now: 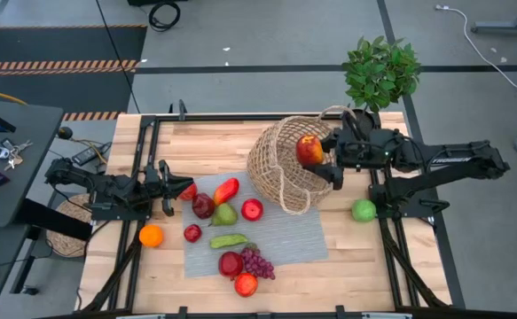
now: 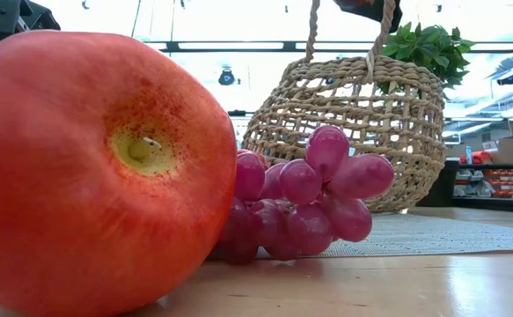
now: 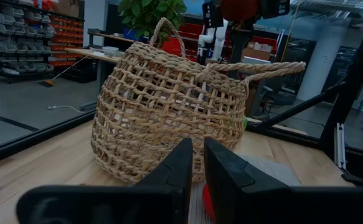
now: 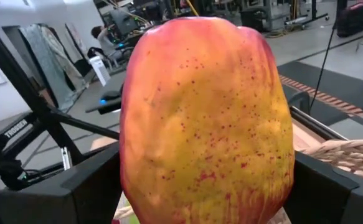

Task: Build produce basket
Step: Put the yellow apple into the brown basket

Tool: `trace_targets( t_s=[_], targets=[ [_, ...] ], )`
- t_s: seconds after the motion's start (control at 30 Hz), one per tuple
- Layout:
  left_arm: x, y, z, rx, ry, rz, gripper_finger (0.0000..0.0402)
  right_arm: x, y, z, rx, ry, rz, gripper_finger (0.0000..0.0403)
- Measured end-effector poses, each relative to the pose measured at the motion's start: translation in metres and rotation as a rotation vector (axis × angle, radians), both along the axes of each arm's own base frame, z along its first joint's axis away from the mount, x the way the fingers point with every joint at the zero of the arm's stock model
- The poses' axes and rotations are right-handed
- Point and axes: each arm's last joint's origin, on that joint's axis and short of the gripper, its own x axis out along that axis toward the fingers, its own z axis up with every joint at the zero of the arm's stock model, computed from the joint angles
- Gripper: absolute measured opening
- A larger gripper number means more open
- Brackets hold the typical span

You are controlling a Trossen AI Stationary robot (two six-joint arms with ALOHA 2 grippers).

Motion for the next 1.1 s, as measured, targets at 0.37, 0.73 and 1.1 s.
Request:
trace_targets(
  t_s=[0.37, 0.73, 1.1],
  targets=[
    [0.0, 0.0, 0.0, 0.0, 0.0, 0.0, 0.0048, 0.0, -0.007, 0.0, 0.017, 0.001, -0.054, 0.0365],
    [0.0, 0.0, 0.0, 0.0, 0.0, 0.0, 0.0048, -0.003, -0.016, -0.007, 0.01, 0.068, -0.259, 0.0365],
    [0.0, 0.0, 0.0, 0.0, 0.0, 0.0, 0.0048, 0.022, -0.024, -0.049, 0.039, 0.361, -0.361, 0.0365]
  ],
)
